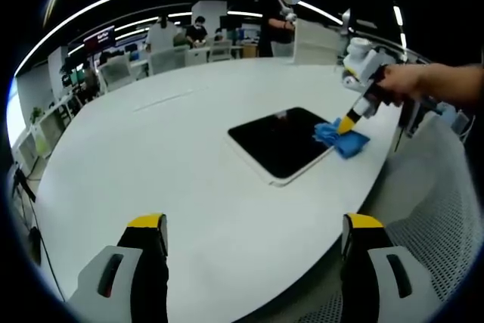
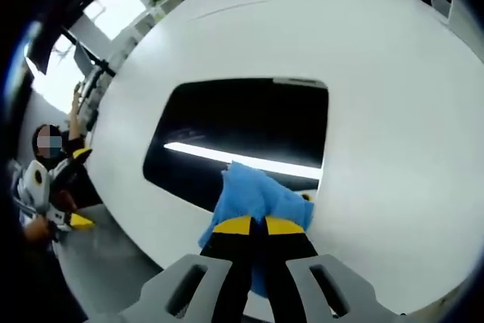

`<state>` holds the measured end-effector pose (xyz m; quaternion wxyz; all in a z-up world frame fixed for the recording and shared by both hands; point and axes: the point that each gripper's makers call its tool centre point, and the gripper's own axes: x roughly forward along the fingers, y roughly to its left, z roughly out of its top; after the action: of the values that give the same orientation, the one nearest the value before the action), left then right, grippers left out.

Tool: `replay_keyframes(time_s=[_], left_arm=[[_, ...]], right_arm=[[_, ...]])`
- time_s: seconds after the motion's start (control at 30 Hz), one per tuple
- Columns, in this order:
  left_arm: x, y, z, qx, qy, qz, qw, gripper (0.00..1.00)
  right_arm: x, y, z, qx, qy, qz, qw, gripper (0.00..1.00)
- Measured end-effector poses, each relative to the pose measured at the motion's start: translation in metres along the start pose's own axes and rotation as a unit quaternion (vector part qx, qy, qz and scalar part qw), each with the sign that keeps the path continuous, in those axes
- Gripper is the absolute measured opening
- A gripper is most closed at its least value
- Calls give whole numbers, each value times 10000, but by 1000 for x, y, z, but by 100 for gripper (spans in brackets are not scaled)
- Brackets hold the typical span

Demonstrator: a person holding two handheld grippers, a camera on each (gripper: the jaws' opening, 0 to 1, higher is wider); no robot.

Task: Wipe the mirror surface with the cleaning cloth until all visible marks leave the cleaned area.

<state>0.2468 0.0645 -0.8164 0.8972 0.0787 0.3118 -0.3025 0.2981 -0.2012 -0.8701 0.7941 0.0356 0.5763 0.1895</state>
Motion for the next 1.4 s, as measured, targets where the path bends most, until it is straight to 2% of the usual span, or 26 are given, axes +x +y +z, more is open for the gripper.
replay_keyframes(time_s=[0.23,0.33,0.6,1.4], left_arm=[[0,-1,1,-84,-17,-30,10000,98],[-1,0,4,-306,-123,-70,9994,99],[-1,1,7,-423,-203,-45,9989,99],[0,0,5,-340,-152,-29,9993,99]], right_arm=[[2,-3,7,-2,11,-34,10000,0],[3,-5,11,-2,11,-45,10000,0],[5,-8,18,-22,18,-71,10000,0],[19,-26,63,-176,-31,-206,9996,0]])
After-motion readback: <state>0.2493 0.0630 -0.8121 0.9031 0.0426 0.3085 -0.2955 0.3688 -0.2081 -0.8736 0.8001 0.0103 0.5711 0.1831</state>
